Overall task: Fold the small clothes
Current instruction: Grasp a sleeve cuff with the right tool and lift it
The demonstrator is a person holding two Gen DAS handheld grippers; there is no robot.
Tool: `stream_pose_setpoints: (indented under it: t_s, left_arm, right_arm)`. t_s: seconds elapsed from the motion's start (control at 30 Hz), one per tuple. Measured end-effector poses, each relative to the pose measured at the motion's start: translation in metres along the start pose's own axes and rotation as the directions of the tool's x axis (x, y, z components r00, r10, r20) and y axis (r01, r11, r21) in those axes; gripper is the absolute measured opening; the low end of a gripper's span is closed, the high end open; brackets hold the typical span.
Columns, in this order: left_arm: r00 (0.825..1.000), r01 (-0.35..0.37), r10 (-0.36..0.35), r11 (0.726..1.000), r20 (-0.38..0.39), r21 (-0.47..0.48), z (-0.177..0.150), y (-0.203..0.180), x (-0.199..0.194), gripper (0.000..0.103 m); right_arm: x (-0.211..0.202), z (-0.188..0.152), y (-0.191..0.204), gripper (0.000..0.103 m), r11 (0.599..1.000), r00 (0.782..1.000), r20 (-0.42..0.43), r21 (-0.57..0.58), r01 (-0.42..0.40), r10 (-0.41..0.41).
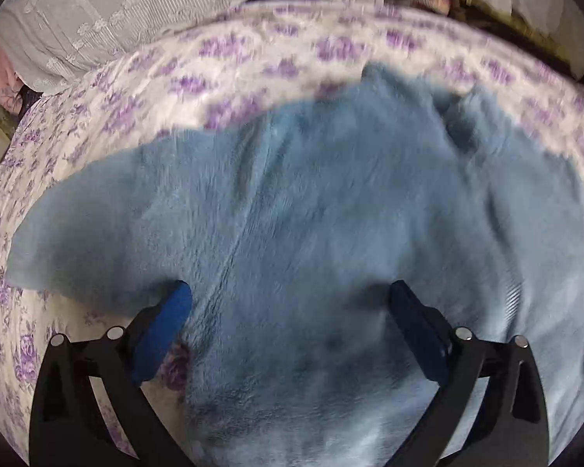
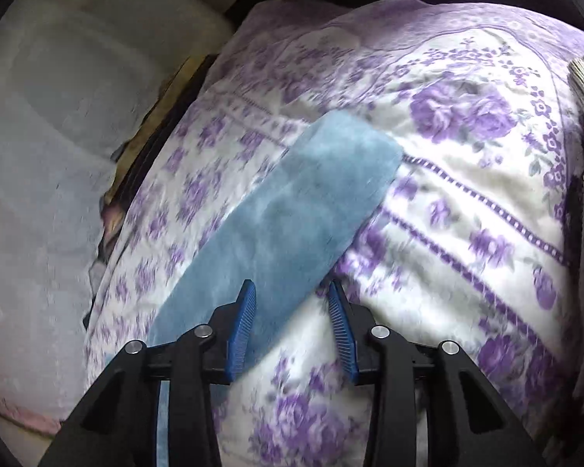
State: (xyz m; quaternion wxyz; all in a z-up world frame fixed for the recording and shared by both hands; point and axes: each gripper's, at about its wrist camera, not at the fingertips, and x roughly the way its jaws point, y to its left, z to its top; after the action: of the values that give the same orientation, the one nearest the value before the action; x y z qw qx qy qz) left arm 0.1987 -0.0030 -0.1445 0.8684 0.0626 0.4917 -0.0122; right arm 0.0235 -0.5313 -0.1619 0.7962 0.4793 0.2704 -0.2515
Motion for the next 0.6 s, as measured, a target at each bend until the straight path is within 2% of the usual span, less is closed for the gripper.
stream_pose_setpoints:
  t_s: [0.07,0.13,0.27,0.37,0.47,0.53,0.57,0.6]
  left_arm:
    - [0.998,0.026,-0.026,1.0,0.052,0.016,0.01,-0.012,-0.018,0.098]
    - [0.996,0.032,-0.036,0.998,0.084,0.048,0.018,-0.026,-0.029,0.098]
    - [0.995,0.062,-0.071,0.99,0.07,0.125,0.032,-0.074,-0.028,0.098]
    - [0.996,0.058,-0.07,0.98,0.058,0.189,0.037,-0.117,-0.021,0.098]
    - [0.994,0.073,-0.092,0.965,0.061,0.253,0.035,-0.158,-0.018,0.098]
    - [0.995,0.08,-0.095,0.949,0.034,0.305,0.03,-0.183,-0.008,0.098]
    - [0.998,0.057,-0.067,0.942,0.018,0.331,0.027,-0.193,0.002,0.099]
    - [1.0,0.005,-0.015,0.939,0.025,0.343,0.02,-0.202,0.014,0.099]
  right_arm:
    - [0.009,0.013,-0.012,0.039,0.992,0.999,0.046,0.128,-0.021,0.015]
    - [0.016,0.021,-0.019,0.037,0.98,0.996,0.085,0.196,-0.035,0.019]
    - [0.022,0.022,-0.026,0.018,0.973,0.986,0.164,0.224,-0.046,0.009]
    - [0.026,0.021,-0.028,0.011,0.982,0.976,0.212,0.167,-0.088,0.052]
    - [0.026,0.023,-0.018,0.012,0.99,0.969,0.234,0.094,-0.107,0.082]
    - [0.022,0.024,-0.008,0.012,0.992,0.963,0.247,0.038,-0.119,0.106]
    - [0.02,0.025,-0.003,0.011,0.991,0.961,0.248,0.016,-0.134,0.126]
    - [0.019,0.026,-0.001,0.01,0.988,0.958,0.246,0.002,-0.152,0.147]
